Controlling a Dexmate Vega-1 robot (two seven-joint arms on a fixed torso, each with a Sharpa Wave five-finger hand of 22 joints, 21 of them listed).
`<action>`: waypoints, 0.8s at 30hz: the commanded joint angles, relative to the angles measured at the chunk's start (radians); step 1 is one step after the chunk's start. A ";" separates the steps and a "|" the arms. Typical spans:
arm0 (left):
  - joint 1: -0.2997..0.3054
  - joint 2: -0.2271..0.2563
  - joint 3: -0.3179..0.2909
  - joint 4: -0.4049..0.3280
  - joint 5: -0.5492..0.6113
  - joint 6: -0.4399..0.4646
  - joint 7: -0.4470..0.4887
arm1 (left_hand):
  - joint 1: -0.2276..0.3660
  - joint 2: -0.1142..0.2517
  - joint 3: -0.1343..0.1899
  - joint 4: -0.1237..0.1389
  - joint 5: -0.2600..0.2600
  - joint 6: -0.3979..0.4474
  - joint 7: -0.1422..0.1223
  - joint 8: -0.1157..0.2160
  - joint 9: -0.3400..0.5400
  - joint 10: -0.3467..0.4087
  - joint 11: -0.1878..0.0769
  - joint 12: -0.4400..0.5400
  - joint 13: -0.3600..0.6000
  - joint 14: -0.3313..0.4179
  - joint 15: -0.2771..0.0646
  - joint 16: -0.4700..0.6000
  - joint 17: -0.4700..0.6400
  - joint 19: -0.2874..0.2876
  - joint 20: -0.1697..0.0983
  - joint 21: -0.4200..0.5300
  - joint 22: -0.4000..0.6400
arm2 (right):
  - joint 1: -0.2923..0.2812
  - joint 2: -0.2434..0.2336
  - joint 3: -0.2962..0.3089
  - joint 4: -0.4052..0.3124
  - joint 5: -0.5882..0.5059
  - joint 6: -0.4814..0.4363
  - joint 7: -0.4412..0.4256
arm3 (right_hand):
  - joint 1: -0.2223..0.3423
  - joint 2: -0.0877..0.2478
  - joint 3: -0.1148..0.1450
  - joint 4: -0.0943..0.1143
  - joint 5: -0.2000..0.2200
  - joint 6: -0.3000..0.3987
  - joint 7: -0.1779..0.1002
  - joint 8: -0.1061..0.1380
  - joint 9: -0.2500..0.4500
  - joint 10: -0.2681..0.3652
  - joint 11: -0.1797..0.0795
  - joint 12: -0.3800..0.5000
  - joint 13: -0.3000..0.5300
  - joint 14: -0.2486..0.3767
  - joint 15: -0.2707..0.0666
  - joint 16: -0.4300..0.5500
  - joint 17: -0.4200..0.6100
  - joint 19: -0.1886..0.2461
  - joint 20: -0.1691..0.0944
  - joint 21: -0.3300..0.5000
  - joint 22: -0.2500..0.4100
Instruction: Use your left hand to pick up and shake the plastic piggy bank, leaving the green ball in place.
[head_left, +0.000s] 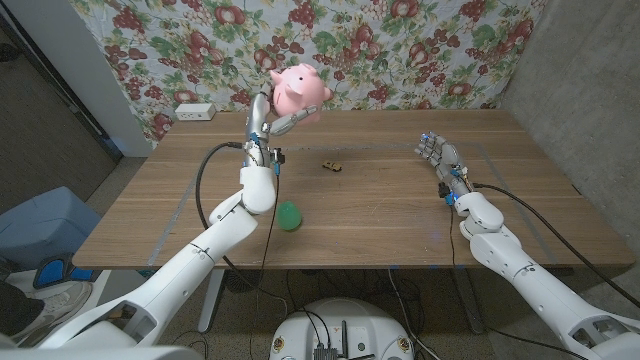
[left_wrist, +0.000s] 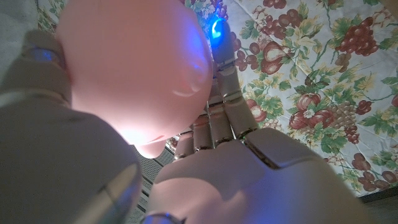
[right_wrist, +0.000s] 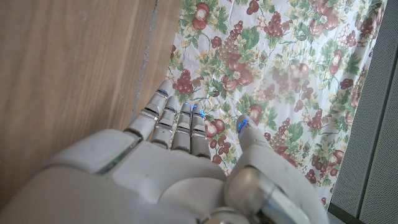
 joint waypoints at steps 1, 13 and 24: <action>0.003 0.018 -0.014 -0.021 -0.036 0.045 -0.086 | 0.467 0.461 0.037 0.003 0.007 0.449 -0.233 0.014 0.017 0.373 -0.357 0.004 0.005 0.368 -0.411 0.003 0.004 -0.151 -0.161 0.007 0.002 | 0.003 0.005 -0.008 -0.006 -0.012 -0.007 -0.015 | -0.008 -0.004 0.010 -0.002 0.000 0.011 -0.001 0.003 0.006 0.006 0.006 0.004 0.002 0.010 0.000 -0.002 0.001 0.003 0.000 -0.003 0.001; -0.028 0.128 0.010 -0.164 -0.088 0.333 -0.352 | 0.467 0.461 0.041 0.003 0.008 0.448 -0.232 0.013 0.018 0.372 -0.357 0.000 0.008 0.367 -0.411 0.000 0.002 -0.157 -0.159 0.013 0.000 | 0.005 0.004 -0.012 -0.019 -0.017 -0.026 -0.029 | -0.008 -0.004 0.010 -0.001 -0.001 0.011 -0.001 0.003 0.006 0.005 0.004 0.003 0.002 0.009 -0.001 -0.003 0.001 0.004 -0.001 -0.005 0.002; -0.094 0.199 0.069 -0.222 -0.099 0.499 -0.513 | 0.468 0.460 0.044 0.002 0.009 0.445 -0.231 0.011 0.020 0.372 -0.353 -0.005 0.011 0.365 -0.411 -0.003 0.001 -0.163 -0.158 0.020 -0.002 | 0.014 0.004 -0.014 -0.013 -0.016 -0.034 -0.027 | -0.008 -0.004 0.010 -0.001 -0.001 0.010 -0.001 0.003 0.006 0.007 0.004 0.004 0.002 0.009 0.001 -0.003 0.001 0.003 0.000 -0.008 0.002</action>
